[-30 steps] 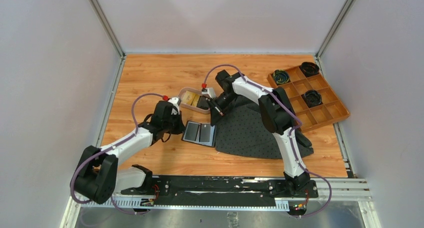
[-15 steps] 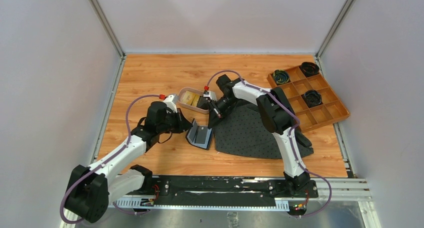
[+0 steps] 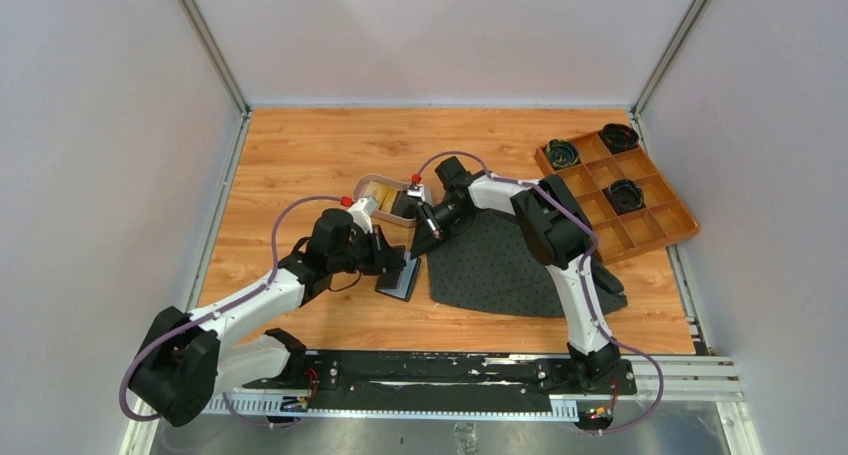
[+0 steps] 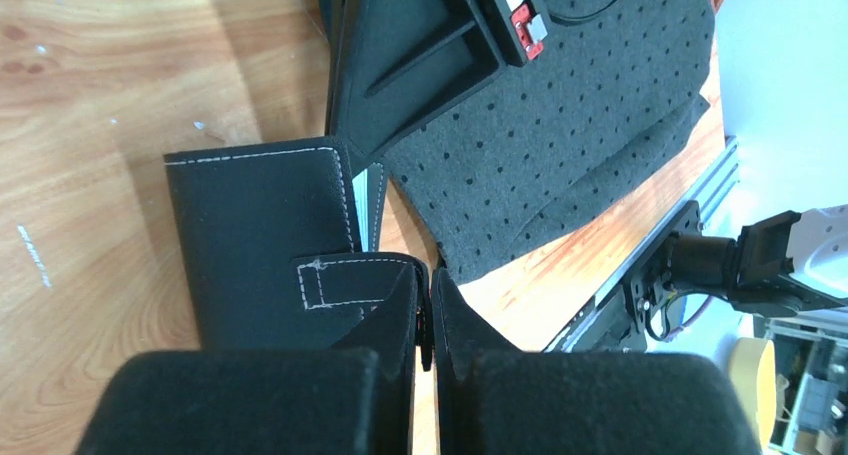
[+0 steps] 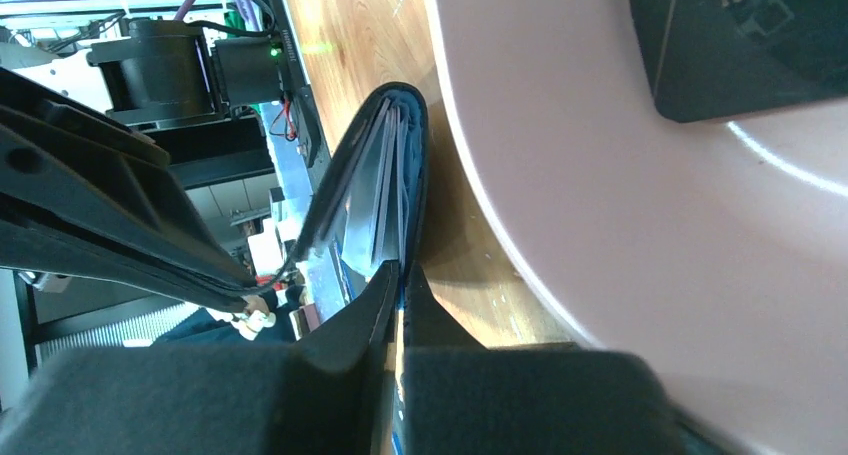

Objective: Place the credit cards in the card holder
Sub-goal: Close the card holder at the center of the board.

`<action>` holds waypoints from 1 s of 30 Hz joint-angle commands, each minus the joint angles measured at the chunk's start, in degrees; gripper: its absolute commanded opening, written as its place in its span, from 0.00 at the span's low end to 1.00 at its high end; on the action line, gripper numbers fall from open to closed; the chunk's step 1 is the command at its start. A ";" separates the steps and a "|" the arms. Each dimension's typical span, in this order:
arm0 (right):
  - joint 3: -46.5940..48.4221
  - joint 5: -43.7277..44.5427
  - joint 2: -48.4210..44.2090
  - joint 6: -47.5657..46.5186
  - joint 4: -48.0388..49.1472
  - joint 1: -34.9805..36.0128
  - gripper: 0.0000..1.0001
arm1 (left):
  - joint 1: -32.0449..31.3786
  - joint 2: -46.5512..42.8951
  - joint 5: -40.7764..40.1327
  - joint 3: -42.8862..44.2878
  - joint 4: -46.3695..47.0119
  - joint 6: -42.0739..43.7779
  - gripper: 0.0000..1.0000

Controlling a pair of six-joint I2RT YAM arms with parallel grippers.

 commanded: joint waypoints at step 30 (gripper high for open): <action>-3.02 -8.78 0.87 -10.74 1.79 -1.00 0.00 | 5.92 -15.54 3.64 13.20 -22.86 15.13 1.00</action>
